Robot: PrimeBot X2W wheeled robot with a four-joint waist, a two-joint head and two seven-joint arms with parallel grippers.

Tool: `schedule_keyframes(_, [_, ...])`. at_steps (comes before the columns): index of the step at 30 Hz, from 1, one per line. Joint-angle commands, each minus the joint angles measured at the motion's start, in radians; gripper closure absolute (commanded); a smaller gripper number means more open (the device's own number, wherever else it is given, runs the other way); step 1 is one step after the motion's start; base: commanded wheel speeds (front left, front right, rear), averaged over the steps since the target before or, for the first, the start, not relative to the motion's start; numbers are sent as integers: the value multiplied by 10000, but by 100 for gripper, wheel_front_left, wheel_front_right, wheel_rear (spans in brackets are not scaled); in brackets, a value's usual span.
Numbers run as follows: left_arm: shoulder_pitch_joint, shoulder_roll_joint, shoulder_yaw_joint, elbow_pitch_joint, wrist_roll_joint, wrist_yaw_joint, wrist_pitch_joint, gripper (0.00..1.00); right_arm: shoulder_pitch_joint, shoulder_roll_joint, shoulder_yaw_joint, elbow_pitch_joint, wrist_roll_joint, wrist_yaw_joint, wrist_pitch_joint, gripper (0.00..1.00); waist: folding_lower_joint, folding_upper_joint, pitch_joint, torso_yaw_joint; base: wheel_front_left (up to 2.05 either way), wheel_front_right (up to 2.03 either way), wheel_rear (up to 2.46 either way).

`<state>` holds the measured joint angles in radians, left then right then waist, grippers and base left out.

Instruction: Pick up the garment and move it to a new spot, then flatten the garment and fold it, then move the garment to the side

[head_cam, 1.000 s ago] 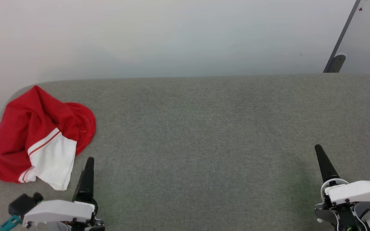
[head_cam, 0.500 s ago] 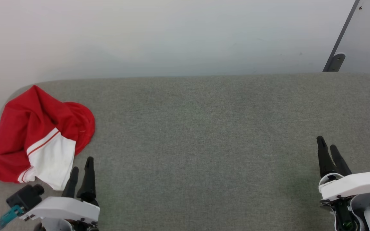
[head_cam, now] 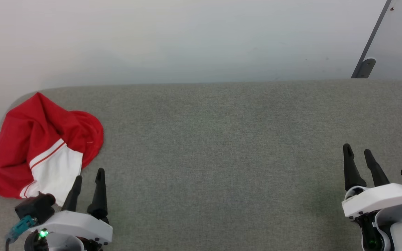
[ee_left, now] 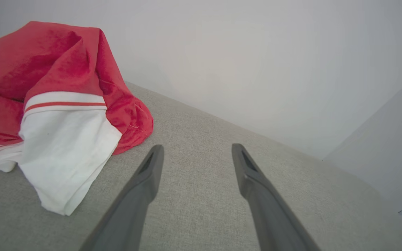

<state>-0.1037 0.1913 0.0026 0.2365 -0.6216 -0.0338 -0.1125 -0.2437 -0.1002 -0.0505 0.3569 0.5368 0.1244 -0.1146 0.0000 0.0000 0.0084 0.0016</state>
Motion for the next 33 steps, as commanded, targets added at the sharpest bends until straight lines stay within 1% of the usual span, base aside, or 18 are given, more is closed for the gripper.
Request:
schedule_keyframes(1, [-195, 98, -9, -73, 248, 55, -106, 0, -331, -31, -9, -55, -377, 67, -100, 0, 0, 0, 0, 1, 0, 0, 0])
schedule_keyframes(6, [-179, 209, -61, 4, 726, 58, -243, 0, -379, -26, -84, 43, -1027, 71, -236, 0, 0, 0, 2, 2, 0, 0, 0])
schedule_keyframes(13, [-147, 264, -33, 167, 1332, -52, -426, 0, -410, -31, -135, 239, -1649, 69, -421, 0, 0, 0, -23, 11, 0, 0, 0])
schedule_keyframes(20, [-105, 316, -74, 302, 2065, -57, -613, 0, -462, -35, -207, 407, -2379, 73, -589, 0, 0, 0, -37, 6, 0, 0, 0])
schedule_keyframes(25, [-87, 244, 37, 314, 2350, -189, -732, 0, -453, 22, -208, 500, -2425, 70, -716, 0, 0, 0, -64, 26, 0, 0, 0])
schedule_keyframes(33, [16, 297, 132, 251, 3163, -277, -911, 0, -524, -7, -258, 609, -2796, 74, -896, 0, 0, 0, -103, 41, 0, 0, 0])
